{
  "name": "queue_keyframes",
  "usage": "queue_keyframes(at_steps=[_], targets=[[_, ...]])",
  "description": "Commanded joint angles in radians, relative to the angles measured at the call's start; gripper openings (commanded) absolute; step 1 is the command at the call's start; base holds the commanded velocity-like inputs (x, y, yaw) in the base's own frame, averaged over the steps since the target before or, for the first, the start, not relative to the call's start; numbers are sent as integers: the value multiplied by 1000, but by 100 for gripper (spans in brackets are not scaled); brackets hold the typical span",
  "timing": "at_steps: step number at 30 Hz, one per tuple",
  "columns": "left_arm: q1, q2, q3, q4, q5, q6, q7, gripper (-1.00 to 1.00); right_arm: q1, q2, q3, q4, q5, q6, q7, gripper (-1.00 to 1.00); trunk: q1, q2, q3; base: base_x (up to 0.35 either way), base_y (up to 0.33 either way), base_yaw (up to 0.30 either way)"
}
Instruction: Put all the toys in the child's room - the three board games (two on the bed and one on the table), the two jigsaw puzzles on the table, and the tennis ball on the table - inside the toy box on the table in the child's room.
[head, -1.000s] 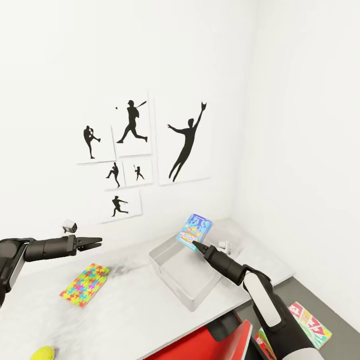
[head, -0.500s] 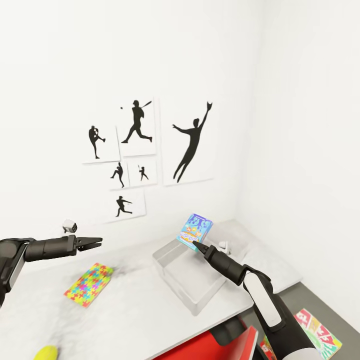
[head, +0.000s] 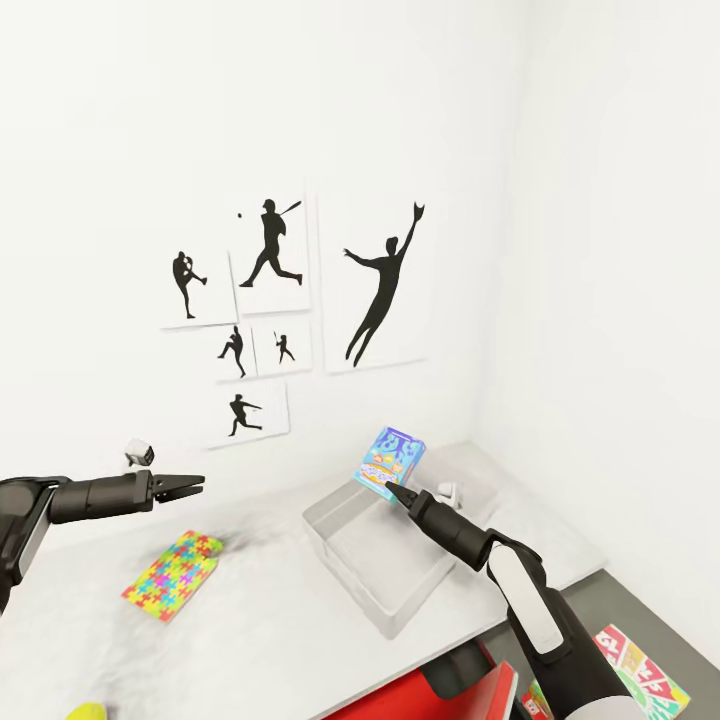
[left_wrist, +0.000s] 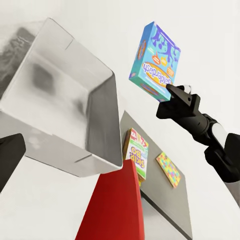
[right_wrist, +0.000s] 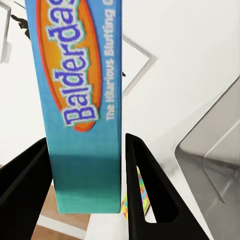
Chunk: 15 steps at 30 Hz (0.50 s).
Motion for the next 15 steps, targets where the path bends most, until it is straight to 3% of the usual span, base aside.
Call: queue_keyframes(at_steps=[1,15], targets=[[-1,0,0,0,-1,11,-4,100,-1,-1,1,0,-5,3,0,-100,0,-2,-2,12,0,0],[-1,0,0,0,-2,10,-4,100,-1,-1,1,-1,-5,3,0,-100,0,-2,-2,82,0,0]])
